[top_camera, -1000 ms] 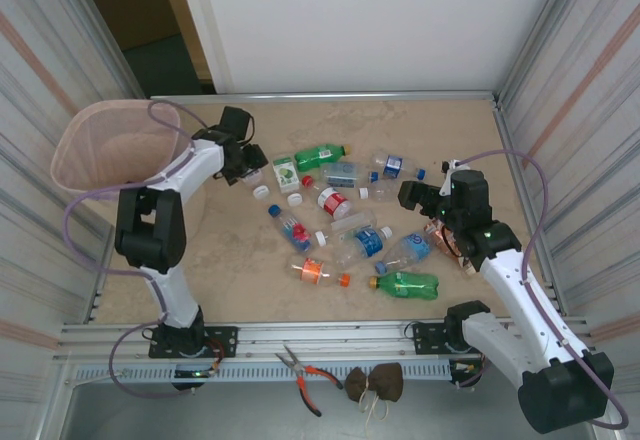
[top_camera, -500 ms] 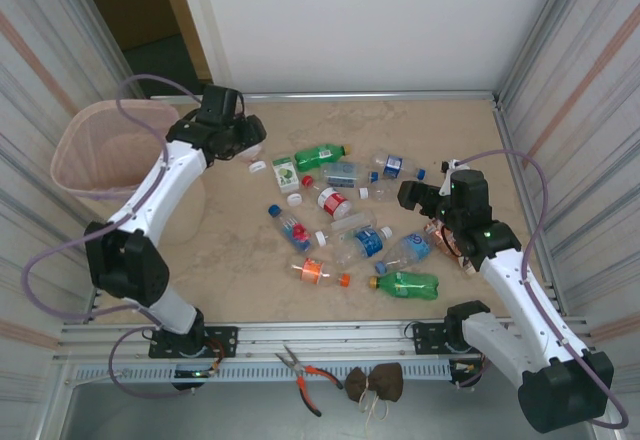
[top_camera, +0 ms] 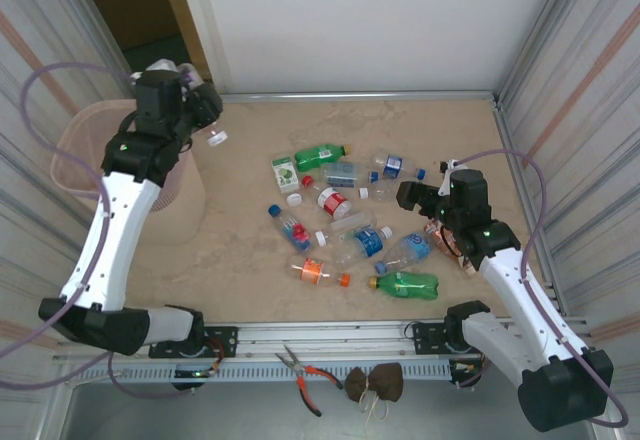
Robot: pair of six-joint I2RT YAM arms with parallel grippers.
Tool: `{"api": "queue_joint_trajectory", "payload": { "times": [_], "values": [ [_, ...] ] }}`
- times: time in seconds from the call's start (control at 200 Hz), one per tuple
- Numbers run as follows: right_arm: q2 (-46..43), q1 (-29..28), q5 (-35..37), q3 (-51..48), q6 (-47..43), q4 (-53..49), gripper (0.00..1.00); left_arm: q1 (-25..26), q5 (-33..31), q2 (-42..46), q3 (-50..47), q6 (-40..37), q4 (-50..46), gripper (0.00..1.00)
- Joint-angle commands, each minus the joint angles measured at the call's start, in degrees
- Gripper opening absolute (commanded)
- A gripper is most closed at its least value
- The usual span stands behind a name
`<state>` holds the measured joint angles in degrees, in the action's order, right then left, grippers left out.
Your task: Put the plastic bottles in the bin
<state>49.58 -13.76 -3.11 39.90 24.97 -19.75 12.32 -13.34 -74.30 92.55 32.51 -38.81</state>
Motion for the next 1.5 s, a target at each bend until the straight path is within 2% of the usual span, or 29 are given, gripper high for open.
{"api": "queue_joint_trajectory", "payload": {
  "times": [0.0, 0.321, 0.496, 0.726, 0.942, 1.498],
  "values": [
    [0.0, 0.3, -0.9, 1.3, -0.7, 0.3, 0.99, -5.1, -3.1, 2.4, 1.0, -0.9, -1.2, 0.57],
    [-0.1, 0.3, -0.8, 1.2, -0.6, 0.3, 0.99, -22.7, 4.1, 1.6, 0.2, 3.9, -1.0, 0.55],
    [-0.3, 0.3, -0.6, 1.1, -0.5, 0.3, 0.99, -27.5, 6.5, -0.7, -3.2, 10.1, -0.3, 0.54],
    [-0.8, 0.3, -0.2, 1.0, -0.4, -0.1, 0.99, -28.4, 7.2, -3.3, -9.8, 22.4, 1.7, 0.53],
    [-1.8, 0.3, 0.3, 0.6, -0.5, -0.8, 0.99, -28.2, 9.2, -6.2, -15.1, 30.0, 5.5, 0.52],
    [-2.6, 0.9, 0.8, -0.7, -0.6, -1.0, 0.99, -26.6, 10.3, -15.7, -20.9, 37.9, 12.0, 0.54]
  ]
}}
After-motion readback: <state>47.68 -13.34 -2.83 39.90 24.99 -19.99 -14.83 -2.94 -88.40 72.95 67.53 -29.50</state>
